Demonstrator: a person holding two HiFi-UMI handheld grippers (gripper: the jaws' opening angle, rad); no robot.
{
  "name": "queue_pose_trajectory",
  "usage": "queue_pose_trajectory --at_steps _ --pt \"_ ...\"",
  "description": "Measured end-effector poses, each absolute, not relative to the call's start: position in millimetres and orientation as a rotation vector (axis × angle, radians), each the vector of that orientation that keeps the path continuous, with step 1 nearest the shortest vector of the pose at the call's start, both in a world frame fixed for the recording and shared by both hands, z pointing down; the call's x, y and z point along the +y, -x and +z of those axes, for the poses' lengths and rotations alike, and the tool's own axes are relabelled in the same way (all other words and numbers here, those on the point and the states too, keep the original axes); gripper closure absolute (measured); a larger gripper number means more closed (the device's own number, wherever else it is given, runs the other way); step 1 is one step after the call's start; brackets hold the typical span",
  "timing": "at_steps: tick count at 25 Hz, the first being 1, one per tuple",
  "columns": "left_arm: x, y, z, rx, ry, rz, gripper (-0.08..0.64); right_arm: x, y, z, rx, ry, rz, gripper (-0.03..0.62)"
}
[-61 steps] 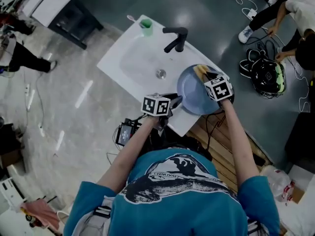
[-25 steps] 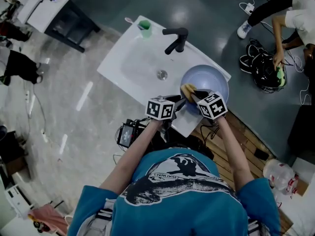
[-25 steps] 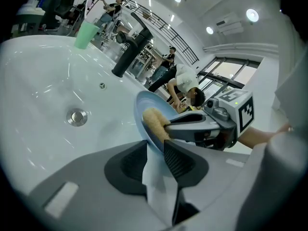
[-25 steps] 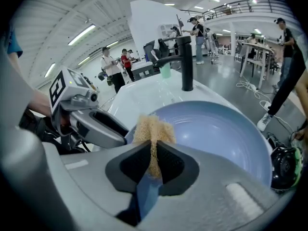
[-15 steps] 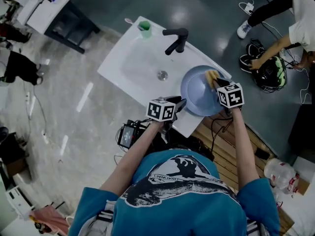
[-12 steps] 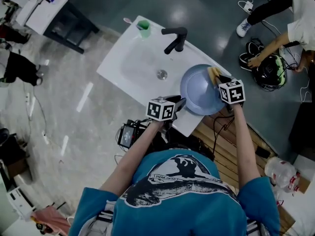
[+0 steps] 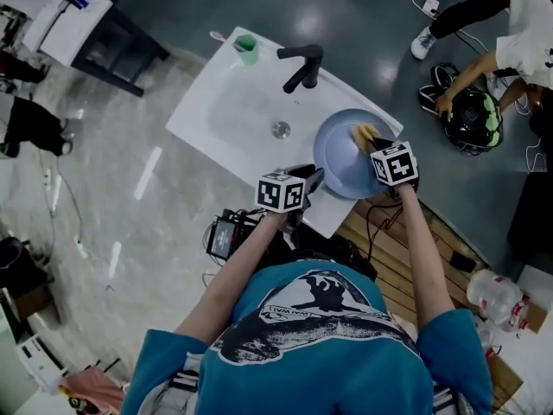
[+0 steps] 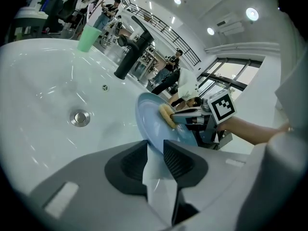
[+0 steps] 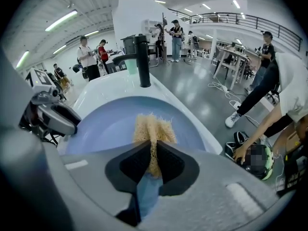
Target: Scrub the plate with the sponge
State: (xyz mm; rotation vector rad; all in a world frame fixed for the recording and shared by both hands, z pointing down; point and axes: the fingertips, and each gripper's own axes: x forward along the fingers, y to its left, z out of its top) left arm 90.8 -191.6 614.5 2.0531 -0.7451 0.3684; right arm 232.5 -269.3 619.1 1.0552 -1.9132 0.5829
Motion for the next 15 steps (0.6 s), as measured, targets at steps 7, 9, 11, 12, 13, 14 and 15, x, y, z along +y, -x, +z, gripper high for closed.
queue_pose_trajectory --at_steps 7,9,11,12,13,14,15 --pt "-193.9 -89.8 616.2 -0.769 -2.040 0.370 0.448 -219.7 -188.3 621.0 -1.975 -0.935 0.678 0.555" --pt "-194.8 -88.1 613.9 -0.781 -2.042 0.380 0.449 -202.9 -174.4 620.2 -1.999 -0.893 0.705 0.555" --pt "-196.3 -87.8 612.2 -0.790 -2.045 0.379 0.451 -189.1 -162.9 619.9 -2.014 -0.850 0.719 0.555" --pt "-197.0 -88.2 612.1 -0.793 -2.045 0.377 0.451 -183.7 -158.3 620.2 -2.019 -0.831 0.727 0.555" --pt "-197.7 -88.9 611.8 -0.795 -2.047 0.374 0.452 -179.0 -154.2 620.6 -2.023 -0.814 0.738 0.555" --pt "-198.2 -89.6 611.4 -0.797 -2.048 0.373 0.454 -174.9 -150.8 620.9 -2.027 -0.798 0.754 0.555" --pt "-198.6 -90.1 610.7 -0.800 -2.050 0.375 0.456 -171.5 -148.1 620.9 -2.029 -0.785 0.771 0.555"
